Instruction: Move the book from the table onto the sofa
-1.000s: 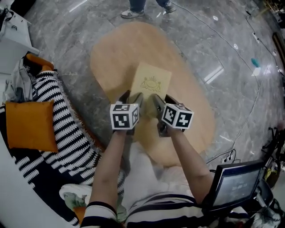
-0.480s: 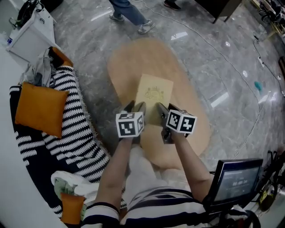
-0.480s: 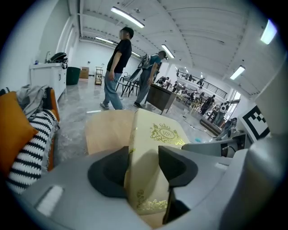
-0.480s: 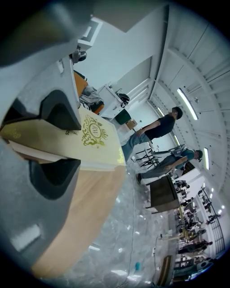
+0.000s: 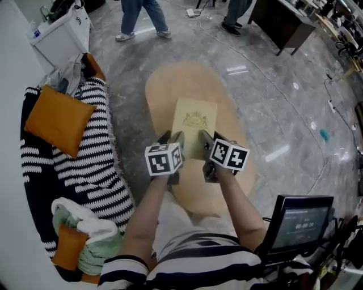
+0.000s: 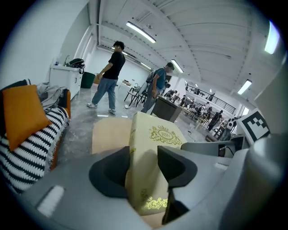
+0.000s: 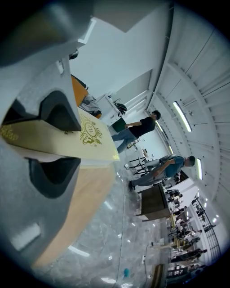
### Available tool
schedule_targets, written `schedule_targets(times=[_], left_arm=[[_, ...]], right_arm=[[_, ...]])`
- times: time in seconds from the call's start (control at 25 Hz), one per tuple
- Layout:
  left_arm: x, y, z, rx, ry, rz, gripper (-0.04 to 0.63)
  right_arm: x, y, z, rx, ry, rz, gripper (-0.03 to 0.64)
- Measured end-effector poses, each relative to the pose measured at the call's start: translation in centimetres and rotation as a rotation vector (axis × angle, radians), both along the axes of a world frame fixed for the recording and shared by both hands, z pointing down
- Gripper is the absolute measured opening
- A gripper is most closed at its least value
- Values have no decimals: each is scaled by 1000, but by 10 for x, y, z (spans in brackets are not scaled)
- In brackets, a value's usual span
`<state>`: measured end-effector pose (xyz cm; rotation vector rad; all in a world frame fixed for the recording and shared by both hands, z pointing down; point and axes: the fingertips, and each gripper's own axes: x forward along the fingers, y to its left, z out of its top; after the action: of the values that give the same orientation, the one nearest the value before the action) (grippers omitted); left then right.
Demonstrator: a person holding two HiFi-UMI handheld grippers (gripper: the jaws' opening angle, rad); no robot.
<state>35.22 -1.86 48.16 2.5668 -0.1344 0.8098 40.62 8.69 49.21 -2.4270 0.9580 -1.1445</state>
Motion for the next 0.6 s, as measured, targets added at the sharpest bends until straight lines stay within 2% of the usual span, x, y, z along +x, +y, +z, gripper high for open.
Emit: schedule_targets(times=[0.6], left_arm=[[-40,26,-42,28,83,-172,195]], right_arm=[[-19,19,-46,80,83,-75,164]])
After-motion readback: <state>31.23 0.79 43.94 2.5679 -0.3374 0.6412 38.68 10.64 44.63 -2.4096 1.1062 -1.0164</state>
